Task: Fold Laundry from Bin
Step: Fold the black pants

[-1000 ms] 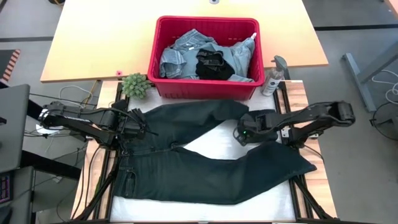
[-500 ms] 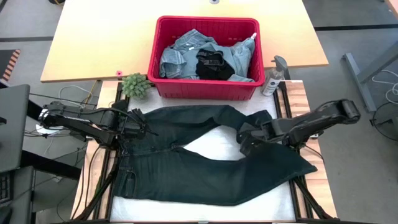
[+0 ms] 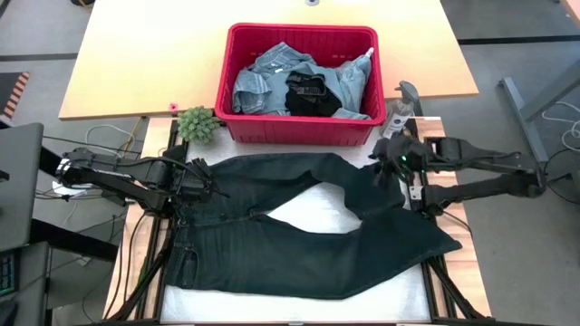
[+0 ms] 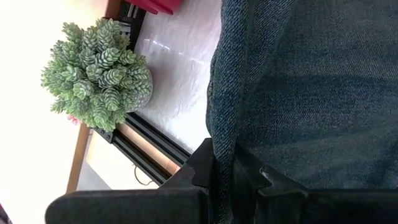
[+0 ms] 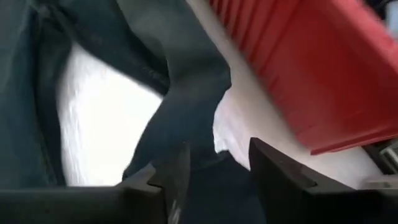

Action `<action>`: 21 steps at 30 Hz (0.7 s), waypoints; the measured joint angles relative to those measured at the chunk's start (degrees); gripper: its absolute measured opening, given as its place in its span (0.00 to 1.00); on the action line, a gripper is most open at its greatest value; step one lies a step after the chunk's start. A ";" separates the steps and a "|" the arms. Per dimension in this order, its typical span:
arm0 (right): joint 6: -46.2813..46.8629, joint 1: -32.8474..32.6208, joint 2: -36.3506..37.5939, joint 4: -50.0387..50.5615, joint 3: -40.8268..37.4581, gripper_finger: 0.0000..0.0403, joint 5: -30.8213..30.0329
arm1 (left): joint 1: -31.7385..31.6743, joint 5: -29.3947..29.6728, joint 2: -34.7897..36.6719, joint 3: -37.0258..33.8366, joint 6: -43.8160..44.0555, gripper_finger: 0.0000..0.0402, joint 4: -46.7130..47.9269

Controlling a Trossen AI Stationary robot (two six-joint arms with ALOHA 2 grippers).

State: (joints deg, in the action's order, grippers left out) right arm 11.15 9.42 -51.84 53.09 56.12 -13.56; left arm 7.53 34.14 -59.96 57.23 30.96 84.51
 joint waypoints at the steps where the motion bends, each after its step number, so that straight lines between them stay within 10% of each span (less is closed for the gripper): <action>1: -1.68 1.74 -1.11 -0.35 0.00 0.52 2.39 | 0.00 -0.02 0.00 0.00 -0.01 0.03 0.00; 21: -20.52 19.32 -19.76 -2.93 -0.04 0.63 27.27 | 0.00 -0.62 0.00 0.00 1.41 0.03 0.00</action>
State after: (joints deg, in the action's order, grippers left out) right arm -9.37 28.74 -71.60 50.16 56.07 13.70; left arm 7.53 33.51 -59.96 57.23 32.37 84.51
